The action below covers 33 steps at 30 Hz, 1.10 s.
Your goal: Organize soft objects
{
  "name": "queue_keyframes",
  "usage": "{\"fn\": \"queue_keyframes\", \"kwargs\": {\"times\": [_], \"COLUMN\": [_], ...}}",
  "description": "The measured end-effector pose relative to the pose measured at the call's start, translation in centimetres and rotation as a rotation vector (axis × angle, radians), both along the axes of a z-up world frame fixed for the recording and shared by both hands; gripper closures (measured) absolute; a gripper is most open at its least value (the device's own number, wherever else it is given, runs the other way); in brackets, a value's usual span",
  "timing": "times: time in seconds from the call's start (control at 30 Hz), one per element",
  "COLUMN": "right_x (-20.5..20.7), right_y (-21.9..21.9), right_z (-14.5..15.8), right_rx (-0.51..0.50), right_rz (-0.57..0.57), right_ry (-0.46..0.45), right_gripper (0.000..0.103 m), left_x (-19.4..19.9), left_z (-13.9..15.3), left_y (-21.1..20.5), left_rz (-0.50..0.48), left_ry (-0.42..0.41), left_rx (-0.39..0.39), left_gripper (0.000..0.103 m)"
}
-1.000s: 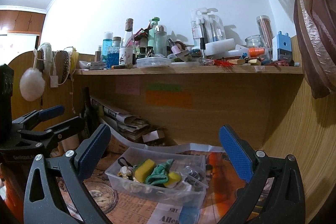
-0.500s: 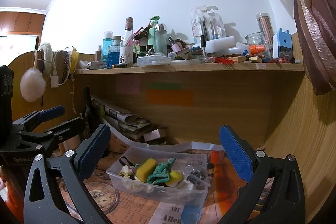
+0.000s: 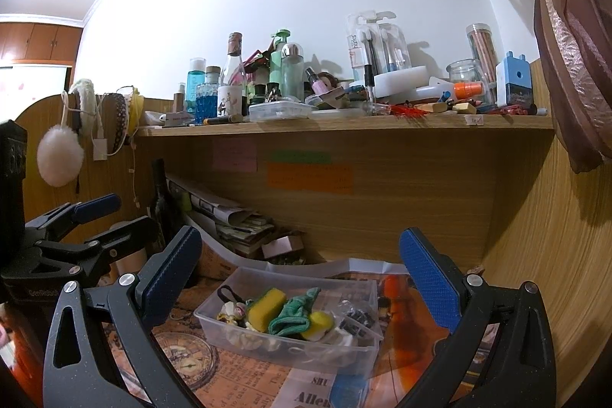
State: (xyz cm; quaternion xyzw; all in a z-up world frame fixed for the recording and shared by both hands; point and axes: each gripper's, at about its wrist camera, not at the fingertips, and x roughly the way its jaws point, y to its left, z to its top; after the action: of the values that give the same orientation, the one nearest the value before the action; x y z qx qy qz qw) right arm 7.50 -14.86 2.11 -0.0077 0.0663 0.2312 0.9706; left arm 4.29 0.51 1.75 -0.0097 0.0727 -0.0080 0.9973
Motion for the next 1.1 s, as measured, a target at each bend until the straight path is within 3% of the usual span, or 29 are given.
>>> {"fn": "queue_keyframes", "kwargs": {"times": [1.1], "right_x": [-0.25], "right_y": [0.33], "right_z": [-0.13], "right_rx": [0.014], "right_rz": [-0.012], "right_ry": [0.012], "right_gripper": [0.0], "left_x": [0.48], "left_z": [-0.17], "left_y": [0.63], "left_rz": [-0.017], "left_ry": [0.019], "left_rx": [-0.018], "left_gripper": [0.0]}}
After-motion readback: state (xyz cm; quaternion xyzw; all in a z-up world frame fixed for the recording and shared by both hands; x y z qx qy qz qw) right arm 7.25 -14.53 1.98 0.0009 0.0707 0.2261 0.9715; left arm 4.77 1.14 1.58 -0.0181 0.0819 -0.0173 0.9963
